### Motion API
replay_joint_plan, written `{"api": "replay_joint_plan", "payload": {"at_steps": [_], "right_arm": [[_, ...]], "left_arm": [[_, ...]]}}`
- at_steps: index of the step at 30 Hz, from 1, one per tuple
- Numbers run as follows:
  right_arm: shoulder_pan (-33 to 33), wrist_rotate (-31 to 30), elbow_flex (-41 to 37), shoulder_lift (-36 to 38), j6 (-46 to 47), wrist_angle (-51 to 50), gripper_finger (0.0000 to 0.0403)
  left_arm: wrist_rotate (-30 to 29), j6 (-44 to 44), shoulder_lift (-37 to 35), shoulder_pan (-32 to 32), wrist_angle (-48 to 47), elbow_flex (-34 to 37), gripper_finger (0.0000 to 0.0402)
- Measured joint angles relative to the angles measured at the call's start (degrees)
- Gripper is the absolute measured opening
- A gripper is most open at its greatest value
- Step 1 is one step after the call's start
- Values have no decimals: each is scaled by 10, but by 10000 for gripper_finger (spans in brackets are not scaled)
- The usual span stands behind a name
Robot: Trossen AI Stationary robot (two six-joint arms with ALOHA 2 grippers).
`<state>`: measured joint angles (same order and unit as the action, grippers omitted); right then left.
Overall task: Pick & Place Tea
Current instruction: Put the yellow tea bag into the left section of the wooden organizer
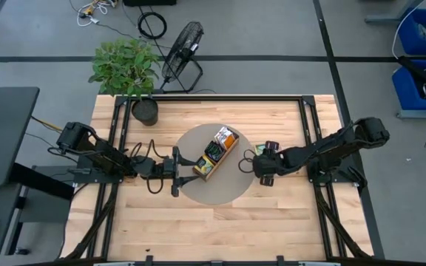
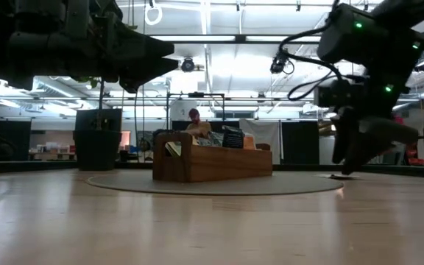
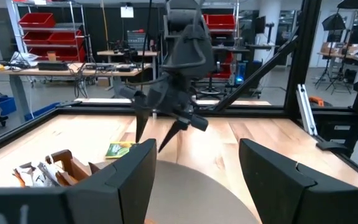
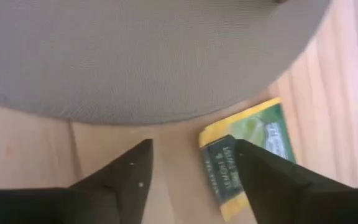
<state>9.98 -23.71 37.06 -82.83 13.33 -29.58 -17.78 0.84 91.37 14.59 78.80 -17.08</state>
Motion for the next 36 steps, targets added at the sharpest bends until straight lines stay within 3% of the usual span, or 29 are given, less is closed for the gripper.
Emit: {"api": "replay_joint_plan", "payload": {"at_steps": [4,9,26,30,36], "right_arm": [[12,-32,-33,0,-5,37,251],[15,-70,-58,0,-4,67,231],[-33,-38,-86,2,-64,138,143],[-49,-15,-86,2,-70,140,106],[-53,9,-86,1,-65,132,11]], "left_arm": [[0,0,0,0,-2,0,234],[0,0,0,0,-2,0,234],[0,-1,0,0,-3,0,234],[0,-1,0,0,-3,0,234],[0,-1,0,0,-3,0,234]]}}
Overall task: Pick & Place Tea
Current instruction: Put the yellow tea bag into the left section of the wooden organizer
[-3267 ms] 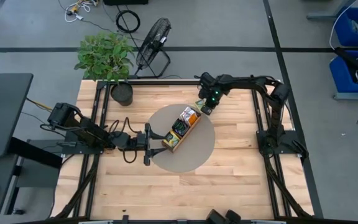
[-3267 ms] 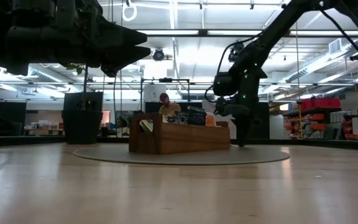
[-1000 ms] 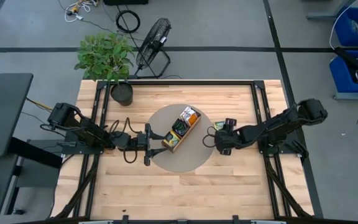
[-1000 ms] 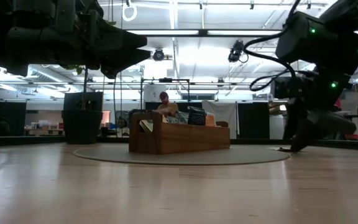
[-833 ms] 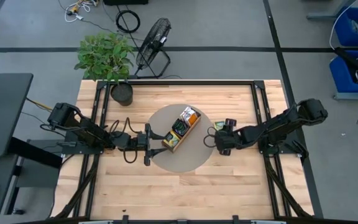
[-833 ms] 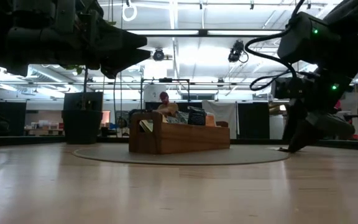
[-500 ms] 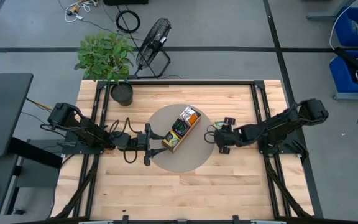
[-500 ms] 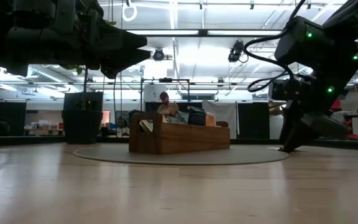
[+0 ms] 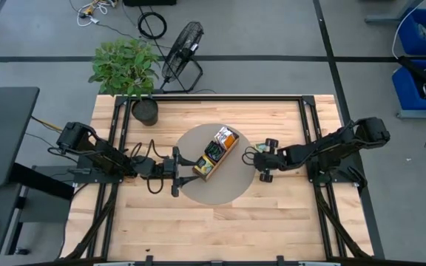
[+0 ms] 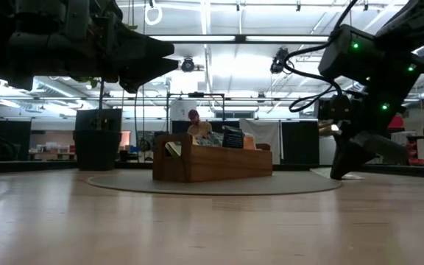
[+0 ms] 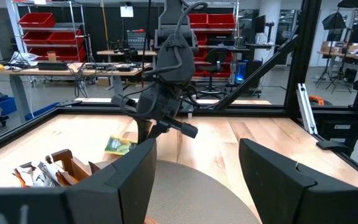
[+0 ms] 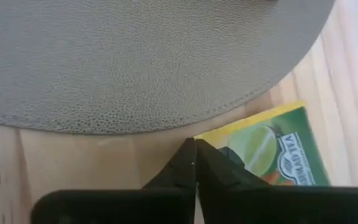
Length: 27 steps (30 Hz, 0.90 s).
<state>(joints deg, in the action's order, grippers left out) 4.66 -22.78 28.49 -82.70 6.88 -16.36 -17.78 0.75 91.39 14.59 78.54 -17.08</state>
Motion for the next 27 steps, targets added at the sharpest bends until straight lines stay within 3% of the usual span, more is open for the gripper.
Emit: {"api": "replay_joint_plan", "payload": {"at_steps": [8,15,27], "right_arm": [[28,-24,5,-1,15,-18,3],[72,-17,70,-2,20,-84,1],[147,9,185,-1,47,-196,0]], "left_arm": [[0,-1,0,0,1,0,234],[0,0,0,0,-6,-13,234],[0,-35,1,0,-157,-94,234]]}}
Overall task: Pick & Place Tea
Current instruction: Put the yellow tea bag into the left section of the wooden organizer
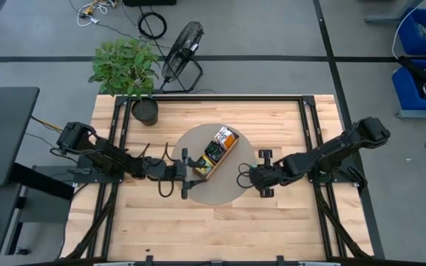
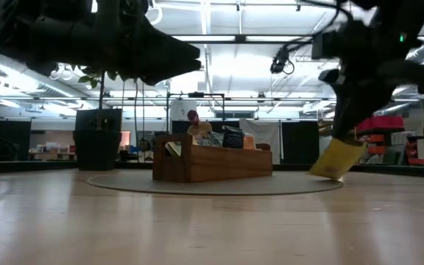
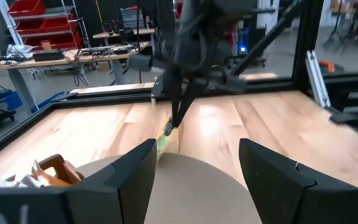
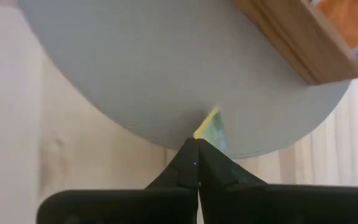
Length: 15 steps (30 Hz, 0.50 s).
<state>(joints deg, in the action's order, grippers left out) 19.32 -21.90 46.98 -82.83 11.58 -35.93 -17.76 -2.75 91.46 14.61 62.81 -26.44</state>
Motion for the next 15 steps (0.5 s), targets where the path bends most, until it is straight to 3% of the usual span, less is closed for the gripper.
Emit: {"api": "replay_joint_plan", "payload": {"at_steps": [6,15], "right_arm": [[22,-20,70,0,1,-69,0],[36,-27,124,1,-25,-81,0]], "left_arm": [[0,-24,0,0,-85,-48,234],[0,-29,14,0,-132,-92,234]]}}
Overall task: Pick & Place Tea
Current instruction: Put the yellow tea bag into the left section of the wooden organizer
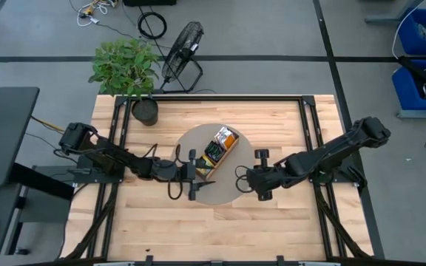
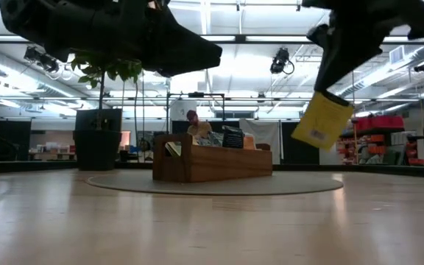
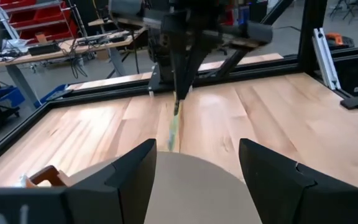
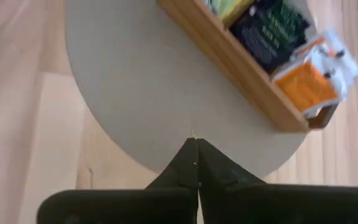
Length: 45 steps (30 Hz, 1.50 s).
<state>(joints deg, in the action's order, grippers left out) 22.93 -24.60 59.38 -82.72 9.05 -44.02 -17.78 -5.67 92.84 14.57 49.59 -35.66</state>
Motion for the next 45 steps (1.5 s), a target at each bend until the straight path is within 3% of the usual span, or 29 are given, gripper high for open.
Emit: {"api": "replay_joint_plan", "payload": {"at_steps": [10,16,20,32,45], "right_arm": [[5,12,59,2,-66,44,0],[-23,33,62,2,-94,69,0],[-42,60,62,2,-102,71,0],[-50,63,62,2,-126,79,0],[-88,86,62,2,-168,127,0]], "left_arm": [[0,0,0,-14,-2,-5,234],[42,-8,22,-26,-24,-48,227],[45,-10,43,-32,-38,-78,216],[57,20,66,-56,-112,-153,199],[62,23,66,-56,-136,-162,199]]}}
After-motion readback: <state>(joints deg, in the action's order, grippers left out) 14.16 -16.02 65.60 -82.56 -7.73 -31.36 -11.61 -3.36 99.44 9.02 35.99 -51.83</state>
